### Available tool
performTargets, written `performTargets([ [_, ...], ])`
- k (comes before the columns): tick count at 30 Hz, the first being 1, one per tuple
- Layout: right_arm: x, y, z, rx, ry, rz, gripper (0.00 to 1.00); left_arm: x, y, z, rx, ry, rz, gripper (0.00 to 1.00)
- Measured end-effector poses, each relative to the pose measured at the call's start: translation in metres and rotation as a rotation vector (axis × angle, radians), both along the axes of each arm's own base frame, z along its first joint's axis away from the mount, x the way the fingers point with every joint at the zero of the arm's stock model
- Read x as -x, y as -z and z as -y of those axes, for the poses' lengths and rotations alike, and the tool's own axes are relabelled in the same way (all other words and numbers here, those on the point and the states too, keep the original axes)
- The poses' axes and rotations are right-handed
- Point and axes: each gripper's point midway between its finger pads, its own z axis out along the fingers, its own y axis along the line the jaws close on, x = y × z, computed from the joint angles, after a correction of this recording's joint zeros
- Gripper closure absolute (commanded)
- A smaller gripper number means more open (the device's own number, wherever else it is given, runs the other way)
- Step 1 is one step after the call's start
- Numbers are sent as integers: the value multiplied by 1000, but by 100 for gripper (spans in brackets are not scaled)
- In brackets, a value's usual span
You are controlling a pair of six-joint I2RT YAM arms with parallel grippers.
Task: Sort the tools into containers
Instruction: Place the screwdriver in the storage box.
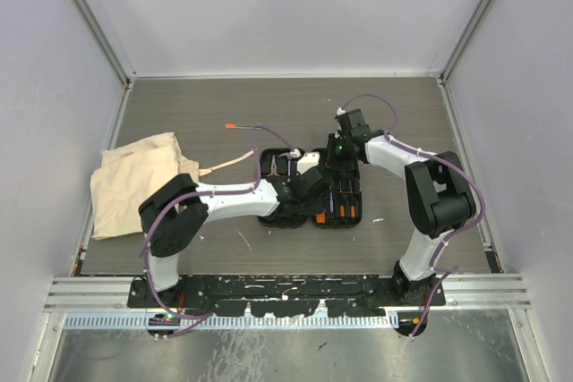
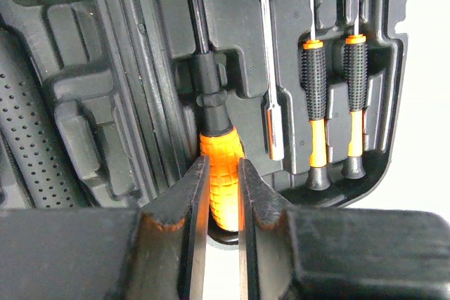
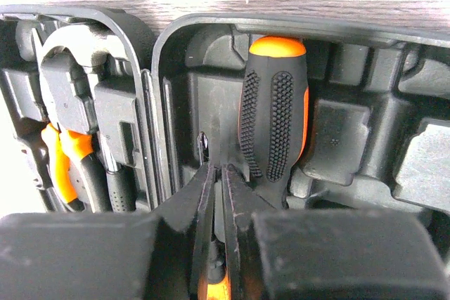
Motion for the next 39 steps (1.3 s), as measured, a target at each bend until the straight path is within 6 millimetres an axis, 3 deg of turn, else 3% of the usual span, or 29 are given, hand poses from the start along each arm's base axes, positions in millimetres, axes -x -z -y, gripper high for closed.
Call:
performTargets([
  [15, -1, 5, 2, 8, 3, -7, 82, 0, 0, 0, 15, -6, 4, 84],
  [25, -25, -16, 0, -6, 22, 66, 79, 0, 0, 0, 14, -5, 5, 84],
  [32, -26, -16, -1, -11, 20, 63, 97, 0, 0, 0, 14, -4, 5, 85],
  [39, -24, -12, -4, -21, 10, 46, 99, 0, 0, 0, 13, -4, 5, 85],
])
